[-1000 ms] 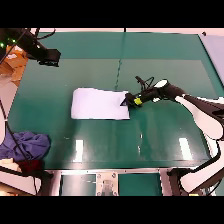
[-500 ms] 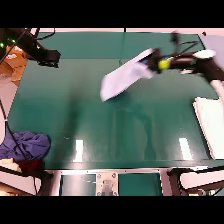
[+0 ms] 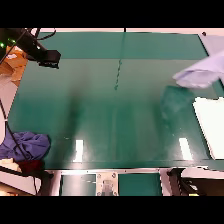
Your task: Fold the shirts.
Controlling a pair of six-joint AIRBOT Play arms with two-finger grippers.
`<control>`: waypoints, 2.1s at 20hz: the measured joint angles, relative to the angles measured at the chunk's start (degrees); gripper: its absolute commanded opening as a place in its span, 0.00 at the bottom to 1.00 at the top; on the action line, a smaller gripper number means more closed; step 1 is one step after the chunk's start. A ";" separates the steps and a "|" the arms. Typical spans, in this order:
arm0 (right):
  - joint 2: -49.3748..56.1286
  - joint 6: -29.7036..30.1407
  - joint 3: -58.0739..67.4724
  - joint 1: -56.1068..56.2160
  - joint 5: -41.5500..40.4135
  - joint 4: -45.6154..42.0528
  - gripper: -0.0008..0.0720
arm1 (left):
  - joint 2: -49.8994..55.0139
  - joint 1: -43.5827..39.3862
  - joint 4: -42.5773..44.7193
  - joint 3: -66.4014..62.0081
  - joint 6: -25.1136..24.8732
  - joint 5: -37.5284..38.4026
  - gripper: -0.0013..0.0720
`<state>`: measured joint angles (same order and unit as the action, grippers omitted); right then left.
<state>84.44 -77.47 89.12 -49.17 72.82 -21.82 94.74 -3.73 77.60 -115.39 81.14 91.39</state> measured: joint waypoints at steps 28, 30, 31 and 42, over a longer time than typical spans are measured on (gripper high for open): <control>9.79 8.02 10.49 -11.23 4.15 1.20 0.04 | 0.00 0.02 -0.09 0.00 2.67 1.20 0.05; 10.05 7.17 10.62 -11.80 6.97 -0.66 0.04 | 0.00 0.02 -0.20 0.00 2.78 1.20 0.05; 10.03 5.84 10.64 -12.37 8.22 -2.62 0.04 | 0.00 0.02 -0.20 0.00 2.80 1.20 0.05; 1.44 -10.56 8.79 -17.70 19.93 -39.26 0.04 | 0.00 0.02 -1.42 0.00 2.84 1.22 0.05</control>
<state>85.89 -88.03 97.91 -66.87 92.75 -61.08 94.74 -3.70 76.18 -115.39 83.99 92.62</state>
